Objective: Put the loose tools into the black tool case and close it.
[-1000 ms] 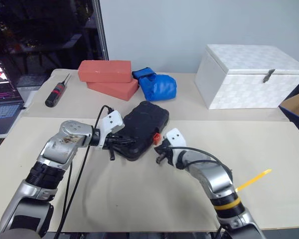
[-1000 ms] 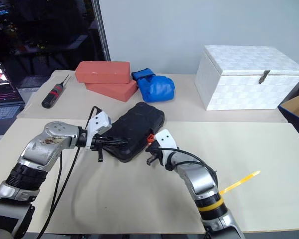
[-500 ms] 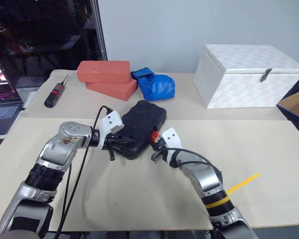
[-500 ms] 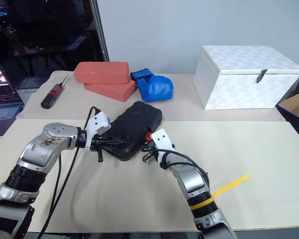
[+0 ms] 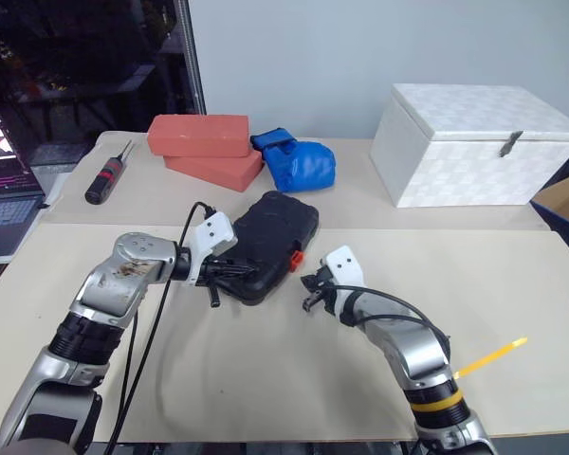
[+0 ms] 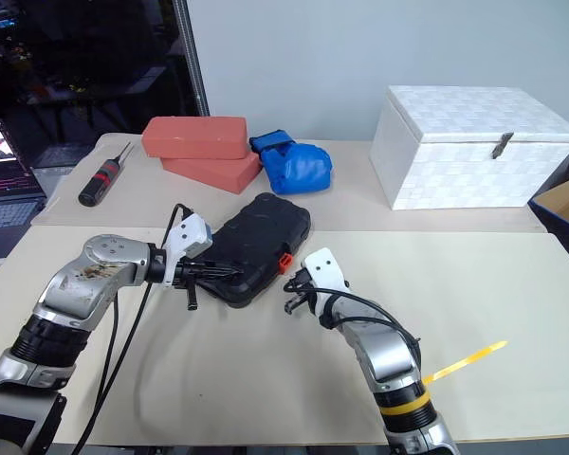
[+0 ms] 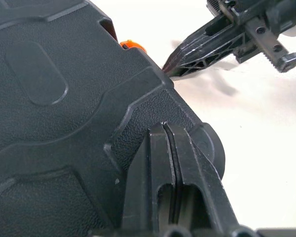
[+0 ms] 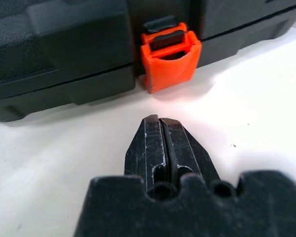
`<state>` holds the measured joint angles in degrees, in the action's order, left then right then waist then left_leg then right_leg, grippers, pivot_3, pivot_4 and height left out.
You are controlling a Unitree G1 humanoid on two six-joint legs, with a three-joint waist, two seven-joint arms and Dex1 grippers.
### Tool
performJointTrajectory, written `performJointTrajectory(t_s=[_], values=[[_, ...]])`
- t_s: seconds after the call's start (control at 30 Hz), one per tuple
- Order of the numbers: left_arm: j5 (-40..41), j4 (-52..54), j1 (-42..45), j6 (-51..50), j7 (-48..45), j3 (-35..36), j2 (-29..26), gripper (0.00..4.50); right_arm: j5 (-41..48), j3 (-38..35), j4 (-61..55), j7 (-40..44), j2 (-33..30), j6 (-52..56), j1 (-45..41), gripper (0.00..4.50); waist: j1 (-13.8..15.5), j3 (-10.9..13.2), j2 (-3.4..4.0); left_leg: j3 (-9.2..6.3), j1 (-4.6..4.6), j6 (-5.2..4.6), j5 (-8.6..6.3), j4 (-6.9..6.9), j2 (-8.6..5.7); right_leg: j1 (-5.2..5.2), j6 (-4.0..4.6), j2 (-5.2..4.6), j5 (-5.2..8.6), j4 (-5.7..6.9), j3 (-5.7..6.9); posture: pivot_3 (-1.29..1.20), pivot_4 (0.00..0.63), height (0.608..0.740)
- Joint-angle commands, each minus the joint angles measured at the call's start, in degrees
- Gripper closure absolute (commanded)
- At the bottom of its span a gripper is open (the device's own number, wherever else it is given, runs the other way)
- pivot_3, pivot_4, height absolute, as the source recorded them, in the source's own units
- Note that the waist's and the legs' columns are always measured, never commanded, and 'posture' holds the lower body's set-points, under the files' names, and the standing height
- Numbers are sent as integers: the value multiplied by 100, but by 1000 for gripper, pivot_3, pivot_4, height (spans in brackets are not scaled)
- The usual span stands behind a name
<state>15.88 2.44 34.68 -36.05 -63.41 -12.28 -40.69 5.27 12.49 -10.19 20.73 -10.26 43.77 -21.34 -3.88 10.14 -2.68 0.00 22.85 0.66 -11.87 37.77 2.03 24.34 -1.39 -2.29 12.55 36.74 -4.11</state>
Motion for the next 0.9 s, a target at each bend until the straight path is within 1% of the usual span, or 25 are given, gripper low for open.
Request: performJointTrajectory(t_s=[0.03, 0.1, 0.13, 0.17, 0.23, 0.6, 0.9], values=[[-157, -181, -148, -100, -28, -242, -3, 4443, -42, 2, 394, -88, 210, -402, -357, 4500, 0, 0, 0, 0, 0, 0, 0, 0, 0, 0, 2, 0, 1, 0, 0, 0, 150, 740], [-156, -165, -145, -110, -30, -243, -1, 4443, -65, 20, 635, -116, 326, -570, -474, 4500, 1, 0, 0, 0, 1, 0, 0, 0, 0, 0, -1, 0, 0, -1, 0, 0, 150, 740], [-153, -151, -150, -114, -30, -239, -3, 4443, -79, 18, 704, -144, 387, -656, -526, 4500, 0, 0, 0, 0, 2, 0, 0, -1, 1, 0, -19, 0, -10, -2, 2, 0, 150, 740], [-150, -137, -156, -120, -29, -235, -5, 4443, -69, -20, 731, -180, 457, -748, -565, 4500, 1, 0, 0, 0, 5, 0, 0, -1, 0, 1, -33, 0, -16, -3, 1, 0, 150, 740], [-136, -87, -179, -147, -23, -223, -14, 4443, -11, -119, 688, -221, 561, -844, -590, 4500, -18, 0, 0, 1, 5, 0, 0, -2, 0, 0, -35, 0, -16, -6, 0, 0, 150, 740], [-108, 43, -303, -203, 18, -223, -8, 4443, -67, -288, 386, -548, 650, -1241, -269, 4500, -17, 1, 1, -1, 11, 0, 0, -4, 1, 7, -32, 0, -18, -9, 1, 0, 150, 740], [-129, -41, -278, -157, -9, -266, 33, 4443, -66, -236, 91, -492, 599, -1103, -292, 4500, -23, 1, 1, -1, 8, 0, 0, -7, 2, 8, -31, 0, -18, -9, 1, 0, 150, 740]])
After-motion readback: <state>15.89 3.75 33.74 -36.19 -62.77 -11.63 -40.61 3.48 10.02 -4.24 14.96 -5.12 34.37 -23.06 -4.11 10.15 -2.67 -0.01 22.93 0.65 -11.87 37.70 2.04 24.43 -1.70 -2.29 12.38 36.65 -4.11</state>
